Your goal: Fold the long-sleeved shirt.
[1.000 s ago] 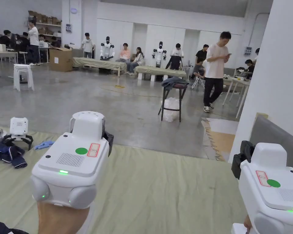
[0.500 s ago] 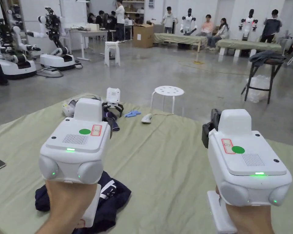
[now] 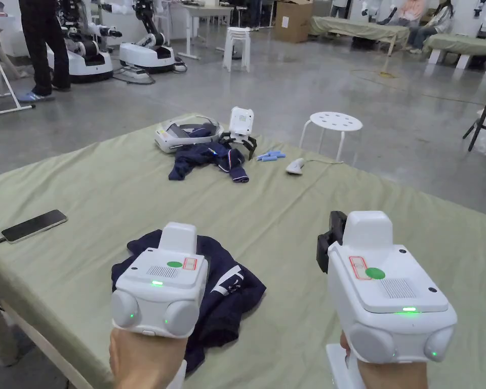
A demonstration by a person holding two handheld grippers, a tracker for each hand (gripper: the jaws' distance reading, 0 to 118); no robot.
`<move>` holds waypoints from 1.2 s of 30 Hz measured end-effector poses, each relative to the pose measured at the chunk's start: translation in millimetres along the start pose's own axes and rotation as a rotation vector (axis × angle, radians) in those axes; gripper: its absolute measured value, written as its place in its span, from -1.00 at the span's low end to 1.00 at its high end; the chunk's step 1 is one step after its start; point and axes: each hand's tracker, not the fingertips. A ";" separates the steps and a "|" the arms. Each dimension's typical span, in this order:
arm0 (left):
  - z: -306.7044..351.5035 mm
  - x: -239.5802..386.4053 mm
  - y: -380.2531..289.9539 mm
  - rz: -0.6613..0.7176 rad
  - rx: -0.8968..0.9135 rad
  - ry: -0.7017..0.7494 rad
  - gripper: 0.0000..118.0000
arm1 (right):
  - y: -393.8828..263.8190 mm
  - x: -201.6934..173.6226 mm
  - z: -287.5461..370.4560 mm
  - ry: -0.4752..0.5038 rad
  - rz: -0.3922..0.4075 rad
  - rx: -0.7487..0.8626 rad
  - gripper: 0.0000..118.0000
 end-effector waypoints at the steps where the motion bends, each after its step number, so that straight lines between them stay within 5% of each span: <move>1: -11.0 1.3 -12.3 0.000 -0.056 -0.008 -0.94 | -7.9 0.0 -2.2 -0.001 -0.001 -0.024 -1.00; 4: -46.0 1.9 -42.7 0.049 -0.218 -0.010 -0.90 | -29.0 1.1 -7.1 -0.001 0.013 -0.079 -1.00; 6: -65.1 1.5 -55.8 0.058 -0.313 -0.015 -0.27 | -38.9 6.6 -10.8 0.000 0.012 -0.113 -1.00; 8: -78.4 0.3 -61.4 0.064 -0.329 0.004 -0.11 | -43.6 9.7 -12.3 -0.003 0.012 -0.129 -1.00; 10: -90.4 2.1 -64.6 0.064 -0.357 0.016 0.71 | -47.9 16.2 -13.9 -0.007 0.004 -0.143 -1.00; 11: -91.2 3.0 -69.5 0.071 -0.328 -0.004 0.85 | -51.6 16.7 -15.6 -0.011 0.004 -0.148 -1.00; 18: -145.0 2.6 -81.0 0.103 -0.534 0.048 0.77 | -57.6 28.8 -9.6 -0.010 0.050 -0.172 -1.00; 19: -147.7 -0.2 -82.5 0.128 -0.561 0.017 0.51 | -55.5 29.3 -7.9 -0.011 0.054 -0.174 -1.00; 21: -146.8 -6.2 -81.6 0.229 -0.553 -0.089 -0.45 | -55.2 36.6 -5.1 -0.023 0.046 -0.181 -1.00; 24: -130.6 4.3 -72.9 0.132 -0.472 -0.114 -0.57 | -53.2 50.1 1.7 -0.046 0.032 -0.186 -1.00; 28: -101.3 7.5 -49.9 0.236 -0.358 -0.243 -0.64 | -44.6 75.6 23.3 -0.095 0.000 -0.150 -1.00; 36: 16.9 90.4 64.6 0.232 -0.030 -0.543 -0.64 | -20.0 152.2 95.5 -0.257 -0.064 -0.048 -1.00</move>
